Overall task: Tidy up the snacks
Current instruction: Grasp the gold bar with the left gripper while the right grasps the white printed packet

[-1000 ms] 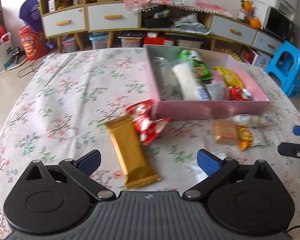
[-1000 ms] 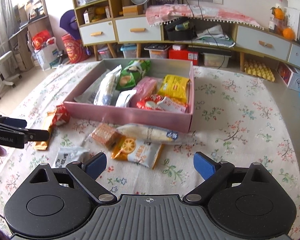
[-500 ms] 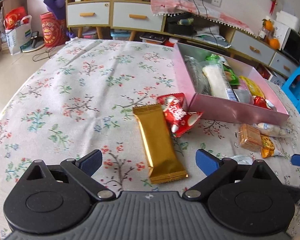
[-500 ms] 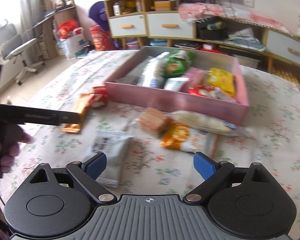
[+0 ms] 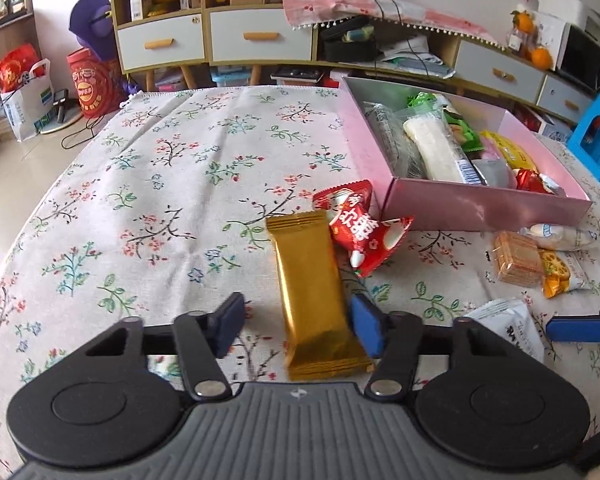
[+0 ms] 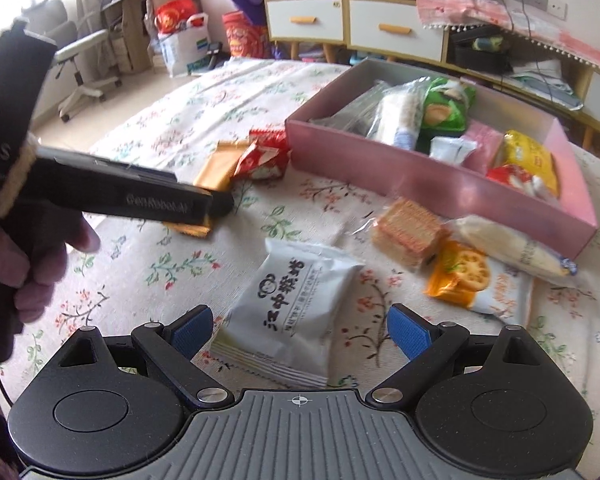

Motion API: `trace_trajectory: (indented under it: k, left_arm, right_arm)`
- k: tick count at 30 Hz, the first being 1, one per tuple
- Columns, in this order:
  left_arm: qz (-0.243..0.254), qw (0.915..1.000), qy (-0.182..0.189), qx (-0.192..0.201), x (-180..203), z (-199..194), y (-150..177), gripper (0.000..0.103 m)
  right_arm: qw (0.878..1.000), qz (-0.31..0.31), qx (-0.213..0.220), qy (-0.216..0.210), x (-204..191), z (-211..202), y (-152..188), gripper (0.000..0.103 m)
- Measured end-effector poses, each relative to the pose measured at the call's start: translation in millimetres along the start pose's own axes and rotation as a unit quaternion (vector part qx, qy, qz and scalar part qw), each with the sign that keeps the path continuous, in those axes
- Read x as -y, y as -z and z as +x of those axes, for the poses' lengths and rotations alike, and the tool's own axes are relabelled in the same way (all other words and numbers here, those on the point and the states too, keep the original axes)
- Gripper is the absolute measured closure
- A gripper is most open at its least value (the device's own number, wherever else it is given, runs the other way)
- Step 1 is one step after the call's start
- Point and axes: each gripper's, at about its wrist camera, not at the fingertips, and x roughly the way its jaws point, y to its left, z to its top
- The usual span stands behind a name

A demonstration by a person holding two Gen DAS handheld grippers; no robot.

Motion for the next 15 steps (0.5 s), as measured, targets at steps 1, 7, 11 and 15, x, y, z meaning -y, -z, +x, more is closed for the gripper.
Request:
trace_trajectory:
  k: [1, 7, 11, 15]
  left_arm:
    - [0.004, 1.0, 0.001, -0.001, -2.0, -0.6, 0.1, 0.06]
    - [0.015, 0.9998, 0.013, -0.007, -9.6, -1.6, -1.4, 0.069]
    - [0.031, 0.9993, 0.018, 0.004, -7.0, 1.9, -2.3, 0.06]
    - [0.033, 0.9992, 0.02, 0.008, -4.7, 6.1, -5.9, 0.059]
  right_arm:
    - [1.0, -0.004, 0.001, 0.003, -1.9, 0.9, 0.4, 0.007]
    - [1.0, -0.015, 0.004, 0.008, -7.4, 3.4, -2.4, 0.007]
    - [1.0, -0.013, 0.005, 0.014, -8.0, 4.9, -4.3, 0.007]
    - [1.0, -0.017, 0.007, 0.023, -10.5, 5.8, -6.5, 0.009]
